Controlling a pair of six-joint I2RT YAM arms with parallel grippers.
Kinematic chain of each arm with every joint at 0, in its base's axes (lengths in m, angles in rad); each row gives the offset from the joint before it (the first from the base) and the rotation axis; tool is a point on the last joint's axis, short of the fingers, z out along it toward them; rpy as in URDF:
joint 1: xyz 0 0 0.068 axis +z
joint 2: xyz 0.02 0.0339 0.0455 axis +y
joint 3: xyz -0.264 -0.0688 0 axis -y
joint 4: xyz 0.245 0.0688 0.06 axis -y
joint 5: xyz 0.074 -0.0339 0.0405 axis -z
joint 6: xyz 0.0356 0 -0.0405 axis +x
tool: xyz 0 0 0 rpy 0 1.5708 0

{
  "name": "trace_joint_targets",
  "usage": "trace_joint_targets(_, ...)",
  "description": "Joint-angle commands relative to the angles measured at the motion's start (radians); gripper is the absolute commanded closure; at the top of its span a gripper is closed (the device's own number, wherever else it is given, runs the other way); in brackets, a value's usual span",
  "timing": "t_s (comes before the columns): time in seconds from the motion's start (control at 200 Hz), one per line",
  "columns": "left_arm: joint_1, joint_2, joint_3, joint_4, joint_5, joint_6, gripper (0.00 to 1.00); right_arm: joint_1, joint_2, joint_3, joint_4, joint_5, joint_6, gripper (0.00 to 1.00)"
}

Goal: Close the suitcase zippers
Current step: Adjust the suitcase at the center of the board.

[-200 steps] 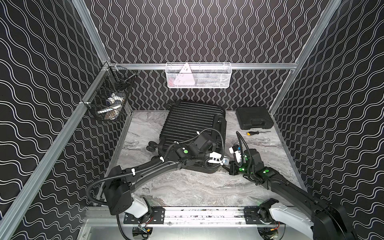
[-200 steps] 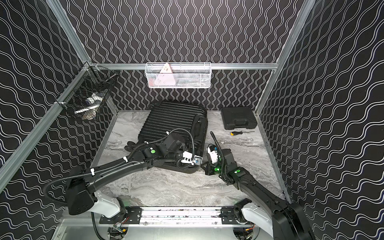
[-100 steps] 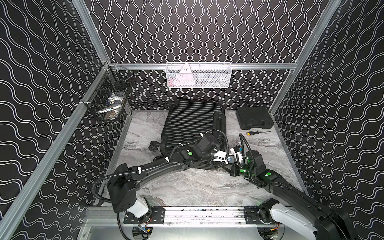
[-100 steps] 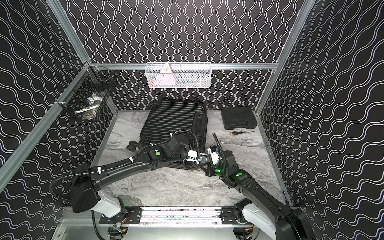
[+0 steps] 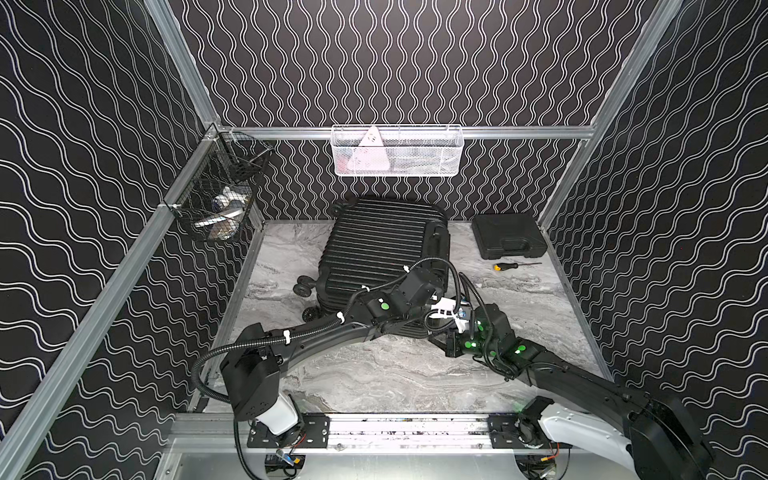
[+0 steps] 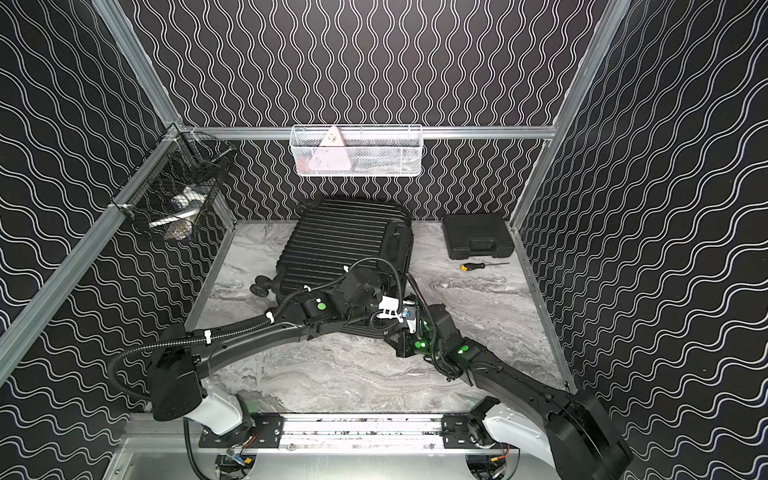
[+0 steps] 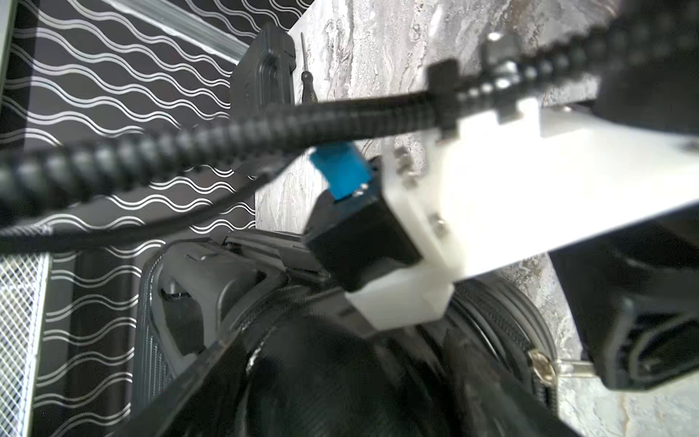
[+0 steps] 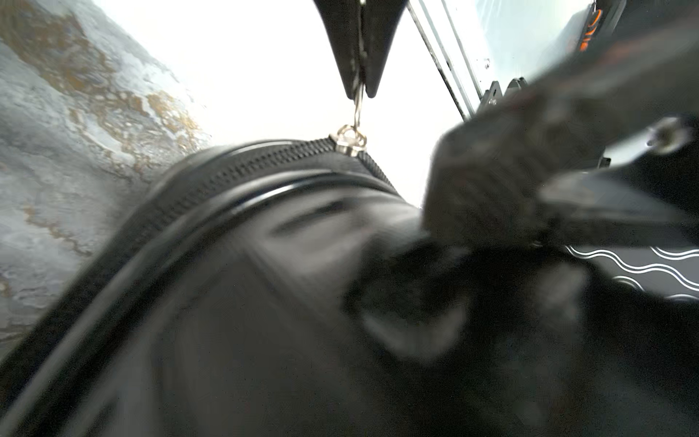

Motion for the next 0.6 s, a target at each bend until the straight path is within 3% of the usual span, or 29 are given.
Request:
trace_joint_targets(0.0, 0.012, -0.063, 0.047, 0.080, -0.065, -0.141, 0.11, 0.010, -0.011, -0.001, -0.016, -0.025, -0.008, 1.00)
trace_joint_targets(0.15, 0.075, -0.188, 0.092, 0.042, -0.047, -0.516, 0.12, 0.009, 0.008, 0.006, -0.036, 0.017, -0.011, 1.00)
trace_joint_targets(0.29, 0.287, -0.277, 0.115, -0.070, -0.068, -0.833, 0.19, 0.008, 0.027, 0.006, -0.030, 0.017, -0.011, 1.00)
trace_joint_targets(0.51, 0.635, -0.246, 0.134, -0.346, -0.179, -1.056, 0.32, 0.008, 0.020, 0.009, -0.036, 0.029, -0.015, 1.00)
trace_joint_targets(0.596, 0.741, -0.199, 0.129, -0.428, -0.147, -1.080, 0.32, 0.007, 0.018, 0.015, -0.042, 0.029, -0.017, 1.00)
